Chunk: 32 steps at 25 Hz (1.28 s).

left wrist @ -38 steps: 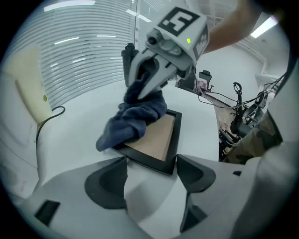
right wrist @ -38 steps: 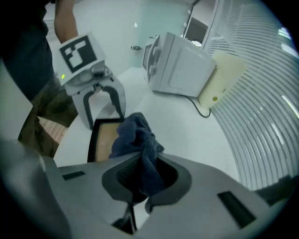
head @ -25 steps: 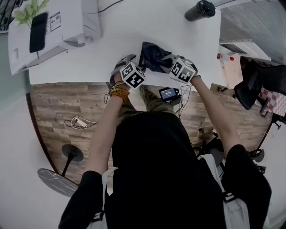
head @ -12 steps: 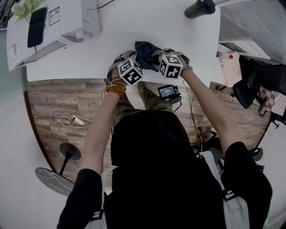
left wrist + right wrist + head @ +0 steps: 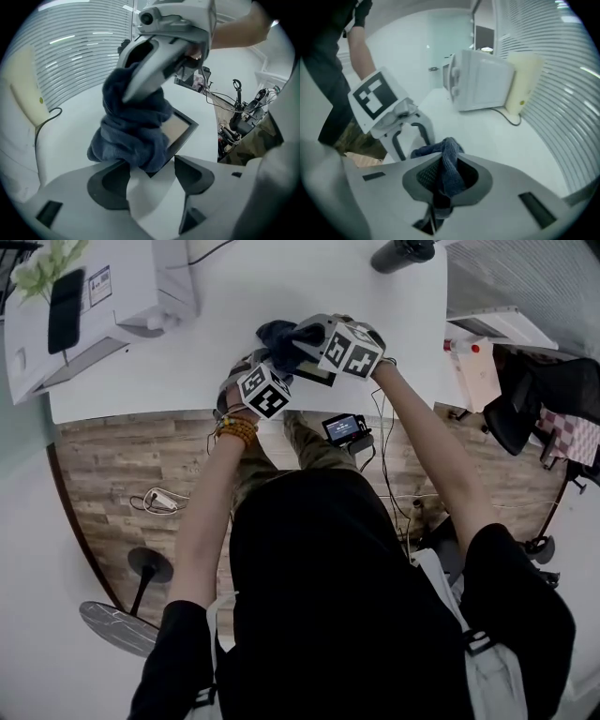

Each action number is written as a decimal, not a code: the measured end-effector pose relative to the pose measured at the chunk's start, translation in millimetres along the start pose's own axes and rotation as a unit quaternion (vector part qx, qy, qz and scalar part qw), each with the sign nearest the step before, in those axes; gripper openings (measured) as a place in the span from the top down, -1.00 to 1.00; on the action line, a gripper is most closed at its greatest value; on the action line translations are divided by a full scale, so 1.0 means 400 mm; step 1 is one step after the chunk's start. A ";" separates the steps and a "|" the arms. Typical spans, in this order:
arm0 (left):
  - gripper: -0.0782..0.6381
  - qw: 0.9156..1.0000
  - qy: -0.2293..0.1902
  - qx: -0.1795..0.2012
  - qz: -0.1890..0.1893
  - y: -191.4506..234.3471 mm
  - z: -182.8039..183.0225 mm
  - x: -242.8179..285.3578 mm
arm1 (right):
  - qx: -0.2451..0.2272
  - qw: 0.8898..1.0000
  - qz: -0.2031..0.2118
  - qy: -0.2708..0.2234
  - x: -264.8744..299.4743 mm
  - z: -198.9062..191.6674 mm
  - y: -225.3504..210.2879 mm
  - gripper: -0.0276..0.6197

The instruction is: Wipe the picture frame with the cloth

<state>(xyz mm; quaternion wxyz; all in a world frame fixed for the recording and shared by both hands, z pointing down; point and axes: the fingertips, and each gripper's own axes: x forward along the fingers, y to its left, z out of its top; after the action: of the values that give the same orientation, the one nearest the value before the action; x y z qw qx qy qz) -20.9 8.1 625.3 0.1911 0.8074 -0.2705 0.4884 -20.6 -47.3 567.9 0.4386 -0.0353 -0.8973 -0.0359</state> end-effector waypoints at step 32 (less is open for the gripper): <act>-0.04 0.999 0.032 0.001 -0.003 0.005 0.001 0.003 | 0.055 0.998 0.011 0.036 0.101 -0.037 0.064 0.85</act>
<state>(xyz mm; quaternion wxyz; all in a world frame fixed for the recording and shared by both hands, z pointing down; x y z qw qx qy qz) -21.2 6.1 626.1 0.2000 0.7926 -0.2609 0.5135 -31.4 -21.9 609.8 0.4721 -0.0197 -0.8812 0.0171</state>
